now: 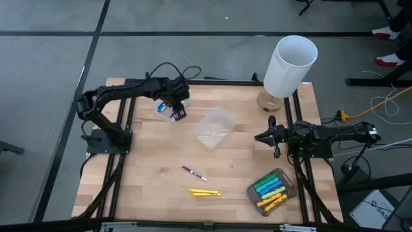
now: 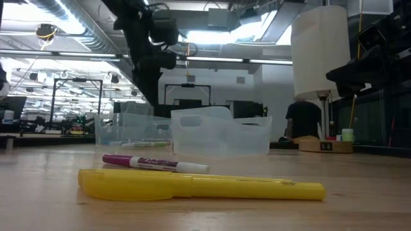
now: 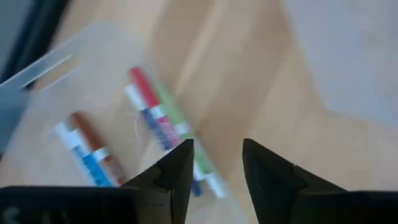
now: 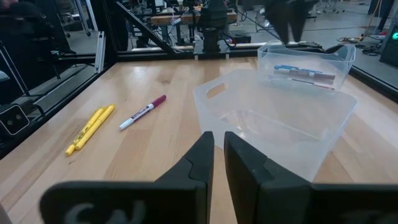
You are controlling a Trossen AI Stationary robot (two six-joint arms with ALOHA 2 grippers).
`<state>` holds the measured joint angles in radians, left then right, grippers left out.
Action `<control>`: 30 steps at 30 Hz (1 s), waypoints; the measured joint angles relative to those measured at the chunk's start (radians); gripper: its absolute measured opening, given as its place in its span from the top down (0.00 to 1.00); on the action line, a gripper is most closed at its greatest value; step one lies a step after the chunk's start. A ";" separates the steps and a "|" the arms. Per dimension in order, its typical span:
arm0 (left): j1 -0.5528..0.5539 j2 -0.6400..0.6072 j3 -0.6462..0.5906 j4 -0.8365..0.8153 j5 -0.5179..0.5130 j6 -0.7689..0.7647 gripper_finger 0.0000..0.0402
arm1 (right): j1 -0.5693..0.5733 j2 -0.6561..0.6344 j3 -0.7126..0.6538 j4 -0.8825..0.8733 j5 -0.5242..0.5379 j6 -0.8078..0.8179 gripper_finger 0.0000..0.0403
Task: Pick & Place Markers
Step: Put the violet marker into the transparent bin
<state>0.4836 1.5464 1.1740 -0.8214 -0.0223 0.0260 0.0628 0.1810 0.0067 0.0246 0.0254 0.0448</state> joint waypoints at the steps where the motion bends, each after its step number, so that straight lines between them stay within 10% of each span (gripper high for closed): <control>1: -0.021 -0.002 0.000 0.000 0.008 0.010 0.67 | 0.000 0.000 0.000 0.000 0.000 0.000 0.90; 30: -0.570 -0.018 0.000 0.043 0.068 0.248 0.66 | 0.000 0.000 0.000 0.000 0.000 0.000 0.90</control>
<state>-0.0860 1.5280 1.1742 -0.7782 0.0452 0.2737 0.0631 0.1810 0.0067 0.0242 0.0254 0.0448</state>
